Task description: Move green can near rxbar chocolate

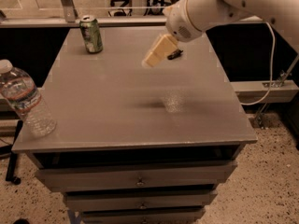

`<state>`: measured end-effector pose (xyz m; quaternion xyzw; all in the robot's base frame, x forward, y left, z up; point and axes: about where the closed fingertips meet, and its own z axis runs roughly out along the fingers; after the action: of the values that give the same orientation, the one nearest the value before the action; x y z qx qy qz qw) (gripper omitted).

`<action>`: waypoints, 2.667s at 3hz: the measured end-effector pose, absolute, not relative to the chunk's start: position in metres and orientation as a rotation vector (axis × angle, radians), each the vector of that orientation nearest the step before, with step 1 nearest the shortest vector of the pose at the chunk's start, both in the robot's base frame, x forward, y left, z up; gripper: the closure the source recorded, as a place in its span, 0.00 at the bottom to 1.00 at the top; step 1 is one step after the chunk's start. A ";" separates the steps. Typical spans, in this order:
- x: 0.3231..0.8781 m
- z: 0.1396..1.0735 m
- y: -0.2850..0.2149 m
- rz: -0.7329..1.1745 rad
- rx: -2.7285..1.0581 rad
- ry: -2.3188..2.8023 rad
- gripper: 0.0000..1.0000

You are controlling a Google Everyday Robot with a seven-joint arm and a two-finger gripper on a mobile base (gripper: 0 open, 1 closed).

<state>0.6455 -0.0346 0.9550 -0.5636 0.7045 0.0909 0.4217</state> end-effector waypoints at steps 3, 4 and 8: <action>0.796 0.947 0.101 0.530 -1.128 1.614 0.00; 0.813 0.929 0.144 0.630 -1.086 1.599 0.00; 0.843 0.910 0.160 0.573 -0.931 1.618 0.70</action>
Offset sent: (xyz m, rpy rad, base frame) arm 0.1962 0.1538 -0.0014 0.4882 -0.0264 -0.0217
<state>0.8433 0.1596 0.9101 -0.3950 0.6863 0.2432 0.5602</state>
